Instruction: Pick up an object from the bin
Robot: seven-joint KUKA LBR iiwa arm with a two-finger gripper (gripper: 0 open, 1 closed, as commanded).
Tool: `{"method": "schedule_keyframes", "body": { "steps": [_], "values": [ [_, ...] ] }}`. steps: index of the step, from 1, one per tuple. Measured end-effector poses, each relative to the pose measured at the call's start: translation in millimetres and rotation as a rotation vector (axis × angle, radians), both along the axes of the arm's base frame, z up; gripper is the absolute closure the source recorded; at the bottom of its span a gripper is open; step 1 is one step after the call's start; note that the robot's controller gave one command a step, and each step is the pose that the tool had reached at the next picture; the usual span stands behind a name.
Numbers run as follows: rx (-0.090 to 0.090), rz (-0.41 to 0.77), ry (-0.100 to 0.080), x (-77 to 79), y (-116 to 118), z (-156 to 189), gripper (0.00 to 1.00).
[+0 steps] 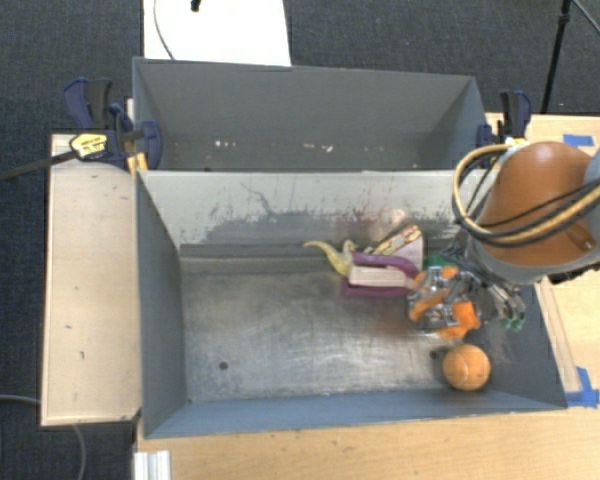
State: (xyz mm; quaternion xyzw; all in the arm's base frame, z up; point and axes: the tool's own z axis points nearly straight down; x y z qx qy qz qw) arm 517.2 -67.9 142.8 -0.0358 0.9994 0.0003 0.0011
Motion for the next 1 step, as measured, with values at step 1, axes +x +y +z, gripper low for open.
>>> {"method": "schedule_keyframes", "body": {
  "steps": [1],
  "values": [
    [0.0,-0.003,0.0,0.0,-0.1,0.0,1.0]
  ]
}}
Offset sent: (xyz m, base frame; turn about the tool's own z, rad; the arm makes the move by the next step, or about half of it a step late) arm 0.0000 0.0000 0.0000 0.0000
